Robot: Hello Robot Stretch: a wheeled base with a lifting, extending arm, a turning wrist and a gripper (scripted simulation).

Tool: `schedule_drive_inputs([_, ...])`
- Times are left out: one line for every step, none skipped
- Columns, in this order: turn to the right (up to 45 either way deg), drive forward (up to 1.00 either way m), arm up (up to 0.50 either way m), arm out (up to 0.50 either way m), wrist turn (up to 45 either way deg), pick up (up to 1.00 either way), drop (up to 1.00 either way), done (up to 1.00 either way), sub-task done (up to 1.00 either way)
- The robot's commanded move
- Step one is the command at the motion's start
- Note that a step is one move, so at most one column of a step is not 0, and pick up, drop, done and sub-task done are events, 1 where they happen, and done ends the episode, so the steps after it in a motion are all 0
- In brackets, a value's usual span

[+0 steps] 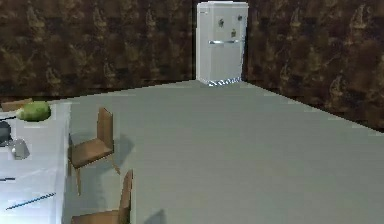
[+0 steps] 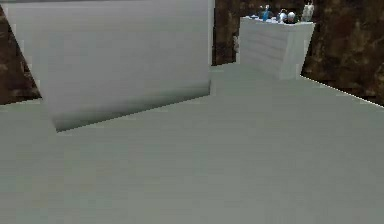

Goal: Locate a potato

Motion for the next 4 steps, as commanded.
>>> schedule_drive_inputs([-45.0, 0.0, 0.0, 0.0, 0.0, 0.0, 0.0, 0.0, 0.0])
schedule_drive_inputs([-12.0, 0.0, 0.0, 0.0, 0.0, 0.0, 0.0, 0.0, 0.0])
schedule_drive_inputs([0.0, 1.0, 0.0, 0.0, 0.0, 0.0, 0.0, 0.0, 0.0])
schedule_drive_inputs([0.0, 0.0, 0.0, 0.0, 0.0, 0.0, 0.0, 1.0, 0.0])
